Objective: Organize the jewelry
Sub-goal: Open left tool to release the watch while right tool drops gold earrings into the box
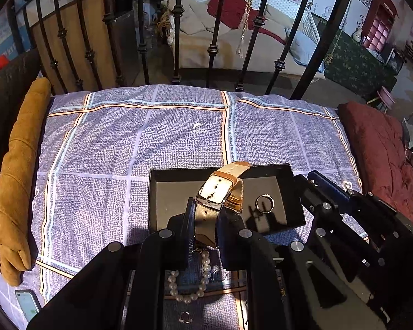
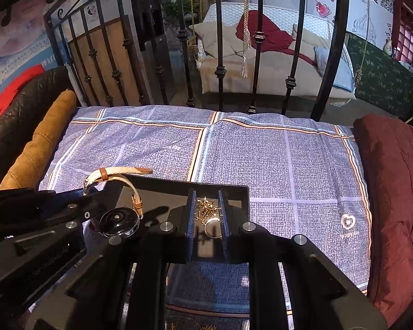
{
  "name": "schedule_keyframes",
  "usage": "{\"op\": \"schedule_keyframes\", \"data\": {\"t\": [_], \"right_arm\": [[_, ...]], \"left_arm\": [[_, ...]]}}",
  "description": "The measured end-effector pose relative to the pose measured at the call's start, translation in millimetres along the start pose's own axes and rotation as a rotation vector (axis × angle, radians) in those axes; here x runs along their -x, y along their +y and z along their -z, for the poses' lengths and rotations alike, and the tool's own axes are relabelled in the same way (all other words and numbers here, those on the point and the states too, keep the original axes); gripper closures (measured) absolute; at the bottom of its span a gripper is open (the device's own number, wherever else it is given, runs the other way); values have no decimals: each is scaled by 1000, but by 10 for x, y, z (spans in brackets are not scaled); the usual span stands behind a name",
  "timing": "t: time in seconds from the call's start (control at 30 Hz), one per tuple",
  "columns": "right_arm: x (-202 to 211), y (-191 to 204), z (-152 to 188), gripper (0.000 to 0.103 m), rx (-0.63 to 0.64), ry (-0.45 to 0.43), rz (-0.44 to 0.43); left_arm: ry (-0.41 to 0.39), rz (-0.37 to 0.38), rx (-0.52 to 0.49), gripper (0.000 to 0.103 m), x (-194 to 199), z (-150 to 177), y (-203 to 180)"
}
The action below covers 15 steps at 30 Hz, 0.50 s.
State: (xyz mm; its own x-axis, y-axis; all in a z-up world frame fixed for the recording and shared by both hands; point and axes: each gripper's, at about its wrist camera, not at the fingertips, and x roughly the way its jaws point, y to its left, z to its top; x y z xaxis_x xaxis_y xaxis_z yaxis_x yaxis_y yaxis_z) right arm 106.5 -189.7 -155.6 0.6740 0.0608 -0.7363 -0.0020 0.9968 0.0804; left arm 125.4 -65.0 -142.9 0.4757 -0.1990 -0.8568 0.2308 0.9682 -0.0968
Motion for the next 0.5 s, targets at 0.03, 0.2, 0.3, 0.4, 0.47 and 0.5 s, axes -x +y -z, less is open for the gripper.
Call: {"op": "schedule_keyframes", "data": {"t": [0.03,0.2,0.3,0.4,0.47,0.5], "right_arm": [[-16,-6,-6,86,0,2,0],[-68,-20,-39,69,-2,10,-2],[-53,-26,-58,60,-4,-2,21],[-52,-49,-57,60,-11,3,21],[-49,-55,-52,60,-11,5,25],[-49,-53,-45,60,-11,7,27]], "left_arm": [[1,1,2,89,-19,-11,5],[-10,-18,-3,78,-57,-62,-5],[-14,-33,0,75,-66,-88,12],[-12,-42,14,65,-78,-95,48],[-13,-51,12,59,-78,-90,54],[-14,-60,11,57,-76,-91,56]]}}
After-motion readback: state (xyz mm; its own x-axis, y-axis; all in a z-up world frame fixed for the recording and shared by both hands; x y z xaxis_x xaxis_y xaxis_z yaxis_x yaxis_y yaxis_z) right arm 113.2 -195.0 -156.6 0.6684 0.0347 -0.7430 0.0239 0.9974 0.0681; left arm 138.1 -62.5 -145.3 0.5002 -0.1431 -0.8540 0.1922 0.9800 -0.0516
